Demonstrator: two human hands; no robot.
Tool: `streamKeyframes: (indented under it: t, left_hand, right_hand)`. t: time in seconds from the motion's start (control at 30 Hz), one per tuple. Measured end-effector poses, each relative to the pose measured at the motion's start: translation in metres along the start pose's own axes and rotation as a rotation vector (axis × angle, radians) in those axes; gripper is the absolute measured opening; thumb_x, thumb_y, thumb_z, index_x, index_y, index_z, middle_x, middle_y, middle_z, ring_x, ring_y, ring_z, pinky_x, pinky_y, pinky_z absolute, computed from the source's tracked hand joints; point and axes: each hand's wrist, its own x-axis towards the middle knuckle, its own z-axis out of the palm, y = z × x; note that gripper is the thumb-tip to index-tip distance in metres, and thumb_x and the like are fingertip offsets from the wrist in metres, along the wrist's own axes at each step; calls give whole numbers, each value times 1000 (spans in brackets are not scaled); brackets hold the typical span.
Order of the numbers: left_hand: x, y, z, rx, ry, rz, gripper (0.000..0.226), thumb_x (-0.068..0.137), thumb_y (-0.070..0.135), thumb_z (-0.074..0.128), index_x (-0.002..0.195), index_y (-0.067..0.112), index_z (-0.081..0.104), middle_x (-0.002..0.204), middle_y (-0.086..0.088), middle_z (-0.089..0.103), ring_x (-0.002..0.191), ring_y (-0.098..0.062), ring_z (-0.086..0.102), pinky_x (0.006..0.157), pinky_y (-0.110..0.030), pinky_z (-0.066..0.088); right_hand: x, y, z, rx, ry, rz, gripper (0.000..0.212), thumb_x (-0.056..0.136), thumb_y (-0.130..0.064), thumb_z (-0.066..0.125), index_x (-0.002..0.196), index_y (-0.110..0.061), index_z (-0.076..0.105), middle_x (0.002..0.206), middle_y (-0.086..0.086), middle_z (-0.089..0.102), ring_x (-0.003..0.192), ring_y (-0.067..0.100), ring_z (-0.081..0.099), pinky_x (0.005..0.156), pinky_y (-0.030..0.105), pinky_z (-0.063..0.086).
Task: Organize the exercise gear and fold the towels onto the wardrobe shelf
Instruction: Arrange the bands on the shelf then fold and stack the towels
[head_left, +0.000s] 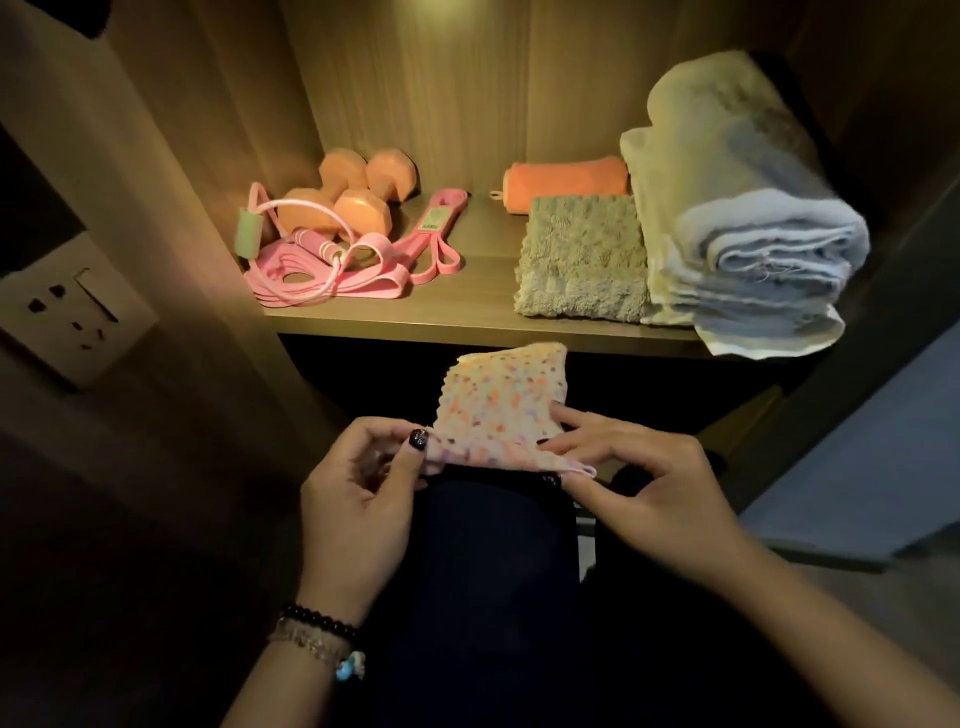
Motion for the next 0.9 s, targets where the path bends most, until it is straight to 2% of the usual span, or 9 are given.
streamKeyframes:
  t: [0.13,0.33,0.47,0.57,0.63,0.7,0.77,0.83,0.9]
  left_hand:
    - [-1,2,-6,92,35,15,16,88,8,66,86,24,70,79,4,72,73,-9,67,67,-29,54]
    - [-6,4,-6,186,40,23,19,84,9,71,88,27,74,76,8,71,69,-6,63,64,-12,50]
    - [-9,7,-3,183,75,9,20,81,8,72,89,27,74,64,-6,65,58,-2,56,58,-7,44]
    - [-9,6,-2,218,102,-33,22,79,11,75,84,31,71,60,2,64,59,-2,59,60,-9,47]
    - [-8,4,-1,282,110,-34,20,77,15,75,83,33,70,63,10,65,64,-4,61,71,-21,53]
    - [-7,5,0,371,80,19,21,76,16,74,84,35,69,68,15,65,72,-8,61,75,-28,52]
    - [-4,5,0,444,5,83,26,76,13,74,88,35,68,74,12,62,78,-4,57,71,-22,48]
    - [2,7,-2,485,-66,160,28,76,7,73,92,30,70,86,13,56,85,-2,55,73,-11,43]
    - [7,8,-4,559,-136,299,29,76,-1,70,92,23,73,93,9,56,89,-4,54,77,-9,42]
  right_hand:
    - [-7,-1,2,-1,11,30,17,82,-27,68,85,-12,75,97,-8,73,113,9,62,94,26,50]
    - [-11,-7,12,28,169,174,18,79,-37,67,75,-20,71,87,-10,71,90,7,67,78,14,48]
    - [-12,-8,21,31,218,338,25,74,-45,64,69,-21,70,77,-7,70,78,10,66,72,31,53]
    - [-12,-4,29,-39,225,393,20,75,-36,70,62,-21,66,69,-8,67,71,11,64,70,40,53]
    - [-12,-3,33,-72,255,400,19,75,-27,74,59,-22,64,67,-7,65,70,11,62,71,40,53]
    - [-11,-4,37,-106,276,395,19,72,-27,75,60,-22,61,68,-7,63,71,10,61,74,37,52]
    - [-10,-7,39,-120,287,347,18,72,-23,77,65,-21,60,71,-8,62,75,10,61,77,34,52]
    - [-9,-8,40,-147,299,205,15,75,-12,78,75,-19,64,78,-9,62,81,10,60,78,34,51]
    - [-9,-5,40,-262,261,11,11,78,-7,73,85,-14,71,87,-5,61,88,12,57,77,33,48]
